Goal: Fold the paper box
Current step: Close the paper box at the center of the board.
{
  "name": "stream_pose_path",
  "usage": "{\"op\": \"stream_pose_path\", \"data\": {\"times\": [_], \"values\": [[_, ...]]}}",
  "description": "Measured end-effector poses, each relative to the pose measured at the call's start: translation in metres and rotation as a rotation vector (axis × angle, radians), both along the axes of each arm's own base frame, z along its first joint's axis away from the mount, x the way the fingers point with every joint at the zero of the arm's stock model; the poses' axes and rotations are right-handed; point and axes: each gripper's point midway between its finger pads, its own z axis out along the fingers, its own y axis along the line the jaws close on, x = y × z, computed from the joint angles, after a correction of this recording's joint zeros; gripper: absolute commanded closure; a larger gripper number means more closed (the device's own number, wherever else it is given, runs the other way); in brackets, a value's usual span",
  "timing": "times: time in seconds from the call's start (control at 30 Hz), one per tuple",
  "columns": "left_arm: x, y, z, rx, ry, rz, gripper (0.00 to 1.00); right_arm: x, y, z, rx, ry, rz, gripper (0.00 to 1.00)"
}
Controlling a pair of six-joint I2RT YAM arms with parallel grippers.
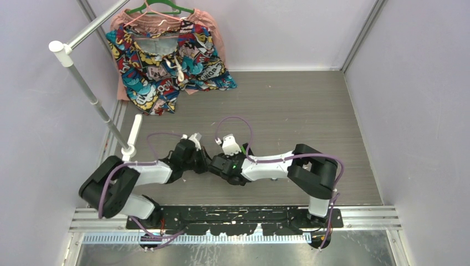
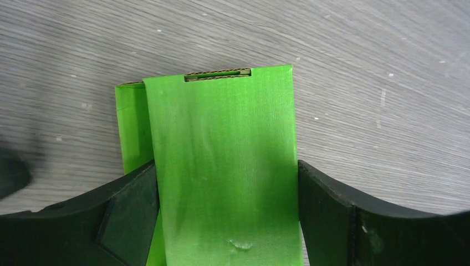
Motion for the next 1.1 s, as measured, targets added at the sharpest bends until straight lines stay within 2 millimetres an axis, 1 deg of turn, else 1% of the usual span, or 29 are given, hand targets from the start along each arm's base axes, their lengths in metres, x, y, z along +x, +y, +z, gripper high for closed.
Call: {"op": "stream_pose_path", "data": {"times": [0.2,0.23,0.3,0.5,0.63,0.73,0.9,1.1], "values": [[0.012,-0.032,-0.002,-0.132,0.016,-0.033,1.0,-0.001,0.02,-0.004,0.111,0.047,0.018,0.38],[0.015,-0.039,-0.001,-0.161,0.013,-0.044,1.0,-0.001,0.02,-0.004,0.116,0.05,0.018,0.38],[0.014,-0.044,-0.001,-0.177,0.017,-0.049,1.0,-0.001,0.019,-0.005,0.128,0.061,0.015,0.38],[0.016,-0.047,0.0,-0.198,0.019,-0.042,1.0,0.0,0.016,-0.006,0.15,0.077,0.004,0.27],[0.016,-0.047,0.0,-0.195,0.017,-0.039,1.0,0.0,0.016,-0.007,0.195,0.097,-0.003,0.18],[0.016,-0.047,0.0,-0.194,0.016,-0.04,1.0,0.0,0.015,-0.009,0.237,0.115,-0.009,0.15],[0.016,-0.047,-0.001,-0.194,0.016,-0.039,1.0,-0.001,0.015,-0.011,0.292,0.14,-0.018,0.13],[0.016,-0.047,-0.001,-0.194,0.016,-0.04,1.0,-0.001,0.017,-0.013,0.338,0.162,-0.029,0.06]]}}
